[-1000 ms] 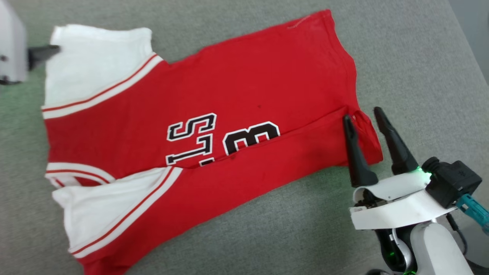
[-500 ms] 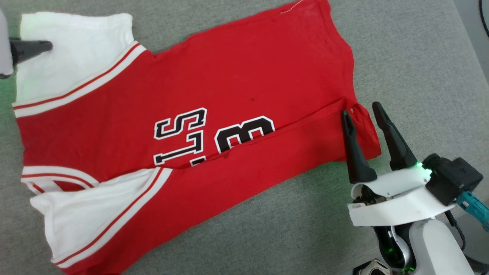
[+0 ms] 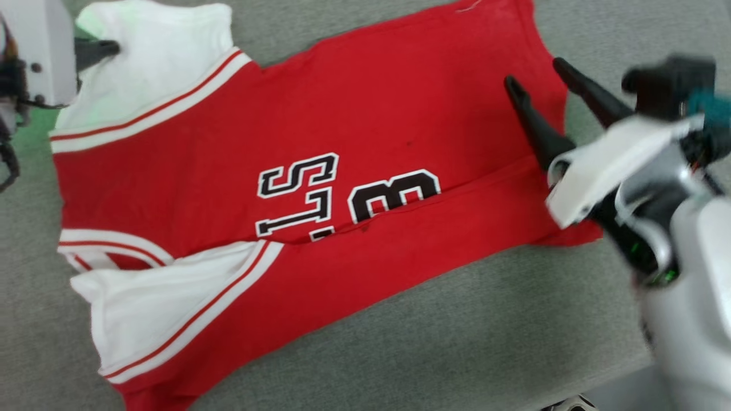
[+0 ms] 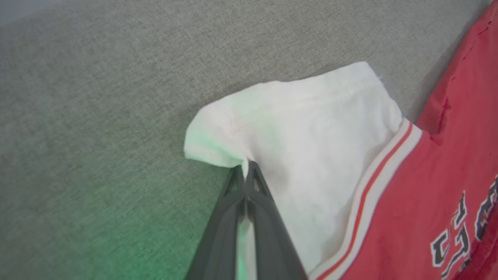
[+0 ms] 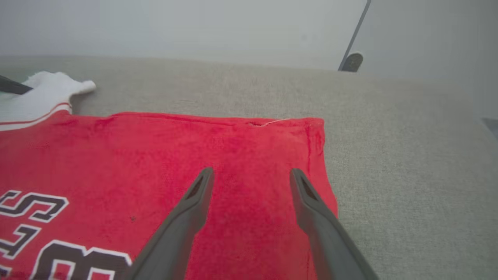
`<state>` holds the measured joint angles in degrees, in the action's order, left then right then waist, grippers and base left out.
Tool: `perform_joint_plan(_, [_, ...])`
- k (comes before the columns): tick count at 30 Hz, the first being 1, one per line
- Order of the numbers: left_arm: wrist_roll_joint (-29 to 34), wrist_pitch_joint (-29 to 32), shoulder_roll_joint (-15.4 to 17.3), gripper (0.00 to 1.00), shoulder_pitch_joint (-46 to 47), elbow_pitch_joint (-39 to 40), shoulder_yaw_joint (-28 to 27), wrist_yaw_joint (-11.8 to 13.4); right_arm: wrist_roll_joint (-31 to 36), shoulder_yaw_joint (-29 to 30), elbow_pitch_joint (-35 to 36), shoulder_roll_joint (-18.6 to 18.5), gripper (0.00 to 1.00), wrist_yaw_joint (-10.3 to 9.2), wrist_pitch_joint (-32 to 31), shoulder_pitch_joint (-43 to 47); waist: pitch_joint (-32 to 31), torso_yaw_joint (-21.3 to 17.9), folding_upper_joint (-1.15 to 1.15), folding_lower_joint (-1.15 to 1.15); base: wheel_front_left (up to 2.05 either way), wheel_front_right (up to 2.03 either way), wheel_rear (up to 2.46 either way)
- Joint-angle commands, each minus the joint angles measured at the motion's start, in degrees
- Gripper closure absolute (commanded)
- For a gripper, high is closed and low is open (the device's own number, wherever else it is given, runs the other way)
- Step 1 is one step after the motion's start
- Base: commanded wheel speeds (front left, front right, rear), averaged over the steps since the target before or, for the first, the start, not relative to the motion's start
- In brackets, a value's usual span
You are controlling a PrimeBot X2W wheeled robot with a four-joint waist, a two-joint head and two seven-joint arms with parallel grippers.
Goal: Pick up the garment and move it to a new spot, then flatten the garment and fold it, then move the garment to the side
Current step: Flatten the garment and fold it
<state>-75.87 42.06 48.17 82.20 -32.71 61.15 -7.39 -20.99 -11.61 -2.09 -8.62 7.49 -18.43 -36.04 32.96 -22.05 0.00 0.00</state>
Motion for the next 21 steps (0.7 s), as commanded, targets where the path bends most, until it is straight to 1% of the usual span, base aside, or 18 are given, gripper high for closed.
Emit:
perform_joint_plan(1, [-0.35, -0.08, -0.12, 1.0, 0.36, 0.24, 0.49, -0.14, -1.22, 0.28, -0.79, -0.83, 0.0, -0.01, -3.05, -1.69, 0.62, 1.12, 0.0, 0.0, 0.0, 0.0, 0.0])
perform_joint_plan(5, [-0.71, -0.65, -0.02, 1.0, 1.9, 2.28, 1.66, -0.14, -5.09, 3.18, -4.95, -3.73, 0.0, -0.01, -17.6, -10.01, 2.05, 2.89, 0.0, 0.0, 0.0, 0.0, 0.0])
perform_joint_plan(9, [-1.13, -1.81, -0.14, 1.0, 3.43, 3.83, 2.75, -0.13, -5.82, 7.03, -9.99, -5.48, 0.0, -0.01, -25.83, -17.21, 3.42, 5.04, 0.0, 0.0, 0.0, 0.0, 0.0])
perform_joint_plan(16, [-2.15, -3.61, -0.65, 1.0, 5.56, 5.09, 4.76, -0.05, -2.3, 10.62, -18.82, -6.53, 0.0, -0.01, -32.42, -24.4, 5.36, 7.94, 0.0, 0.0, 0.0, 0.0, 0.0])
perform_joint_plan(21, [-3.18, -4.62, -0.69, 1.0, 6.57, 5.95, 6.31, -0.01, 0.55, 12.56, -23.54, -6.23, 0.0, -0.01, -33.35, -27.26, 6.59, 9.26, 0.0, 0.0, 0.0, 0.0, 0.0])
